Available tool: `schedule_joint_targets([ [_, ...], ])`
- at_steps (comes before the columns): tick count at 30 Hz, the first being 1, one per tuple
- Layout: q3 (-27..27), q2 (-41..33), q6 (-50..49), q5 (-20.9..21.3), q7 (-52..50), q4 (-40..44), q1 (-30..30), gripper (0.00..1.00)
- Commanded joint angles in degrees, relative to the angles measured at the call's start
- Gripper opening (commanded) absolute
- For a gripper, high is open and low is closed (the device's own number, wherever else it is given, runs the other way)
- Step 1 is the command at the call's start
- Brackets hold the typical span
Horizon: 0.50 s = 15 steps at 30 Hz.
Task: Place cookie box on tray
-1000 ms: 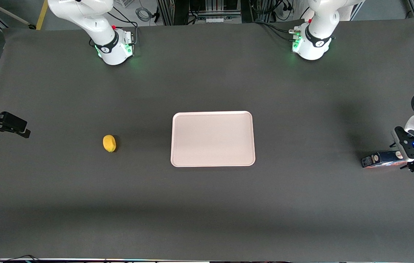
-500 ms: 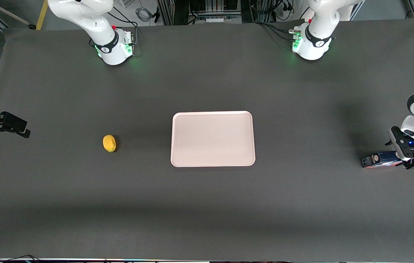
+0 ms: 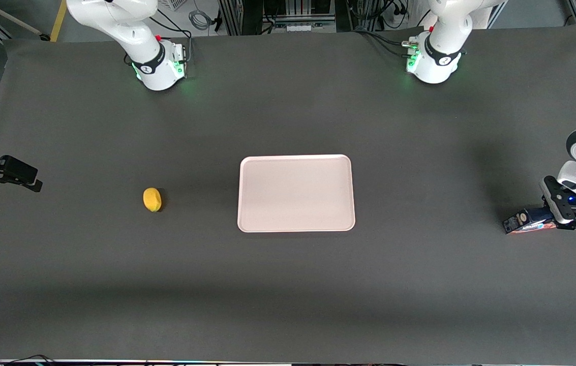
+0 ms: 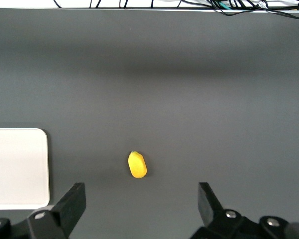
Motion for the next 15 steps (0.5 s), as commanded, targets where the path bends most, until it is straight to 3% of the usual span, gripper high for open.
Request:
schedule_joint_targets([
  [1,-0.2,-0.1,0.9,-1.1,1.1,-0.3,-0.1,0.27],
  [15,-1.8,-2.2,-0.5,-1.1,-2.7,0.1,-0.1,0.28],
])
